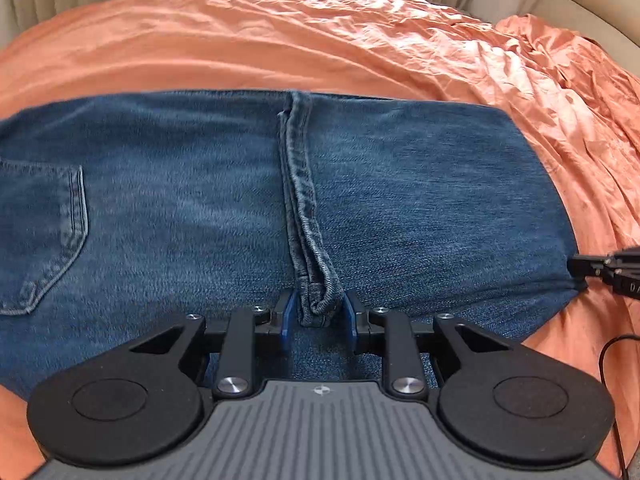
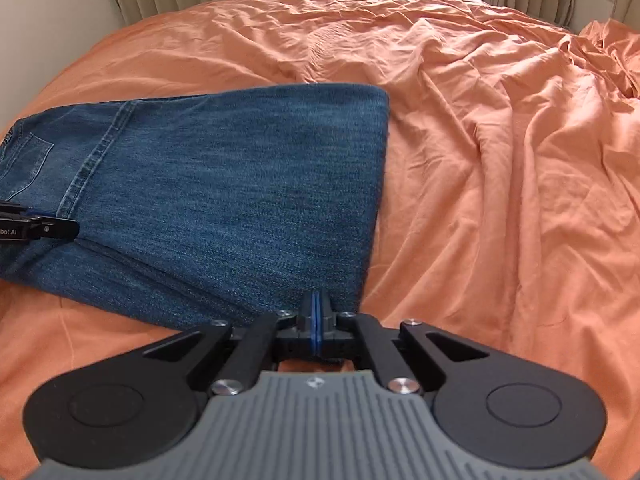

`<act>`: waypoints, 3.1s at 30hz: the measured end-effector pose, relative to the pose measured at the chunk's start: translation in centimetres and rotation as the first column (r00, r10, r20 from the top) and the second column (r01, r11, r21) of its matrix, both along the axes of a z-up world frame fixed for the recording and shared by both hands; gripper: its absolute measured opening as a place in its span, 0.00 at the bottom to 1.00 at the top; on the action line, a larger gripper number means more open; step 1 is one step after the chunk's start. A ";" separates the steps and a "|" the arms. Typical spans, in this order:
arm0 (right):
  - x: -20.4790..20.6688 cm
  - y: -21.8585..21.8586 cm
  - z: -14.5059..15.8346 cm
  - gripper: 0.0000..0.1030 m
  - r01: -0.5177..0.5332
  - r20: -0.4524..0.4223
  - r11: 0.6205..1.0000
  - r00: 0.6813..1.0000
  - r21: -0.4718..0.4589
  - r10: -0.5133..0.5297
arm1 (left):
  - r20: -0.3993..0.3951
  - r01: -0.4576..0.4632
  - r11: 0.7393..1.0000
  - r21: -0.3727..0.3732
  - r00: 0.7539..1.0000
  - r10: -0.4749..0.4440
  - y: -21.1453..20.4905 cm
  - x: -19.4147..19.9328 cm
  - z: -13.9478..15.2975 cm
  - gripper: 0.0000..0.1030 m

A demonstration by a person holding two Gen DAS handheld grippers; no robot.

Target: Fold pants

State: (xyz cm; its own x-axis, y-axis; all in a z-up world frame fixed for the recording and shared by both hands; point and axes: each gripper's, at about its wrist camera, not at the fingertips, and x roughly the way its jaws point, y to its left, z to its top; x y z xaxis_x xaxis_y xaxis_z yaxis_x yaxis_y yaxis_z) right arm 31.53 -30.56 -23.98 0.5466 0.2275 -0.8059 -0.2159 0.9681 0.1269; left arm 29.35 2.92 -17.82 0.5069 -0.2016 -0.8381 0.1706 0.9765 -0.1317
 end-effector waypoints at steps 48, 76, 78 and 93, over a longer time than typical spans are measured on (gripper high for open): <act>14.3 26.8 2.6 0.08 -0.304 0.011 0.936 0.950 -0.179 0.311 | -0.034 -0.614 0.506 -0.606 0.655 0.754 36.1 -1.1 -4.2 0.66; 3.9 11.8 9.0 0.09 -0.194 0.071 0.980 0.979 0.042 0.191 | 0.532 -0.359 0.878 -0.316 0.699 0.478 15.1 -2.2 18.0 0.21; 3.1 10.5 9.4 0.09 -0.191 0.082 0.980 0.979 0.063 0.185 | 0.585 -0.310 0.926 -0.214 0.719 0.376 10.2 -2.2 18.9 0.21; -1.7 -1.3 6.9 0.09 -0.074 0.019 0.981 0.997 0.177 0.072 | 0.276 0.083 0.964 0.254 0.949 -0.155 -14.8 -2.0 4.2 0.22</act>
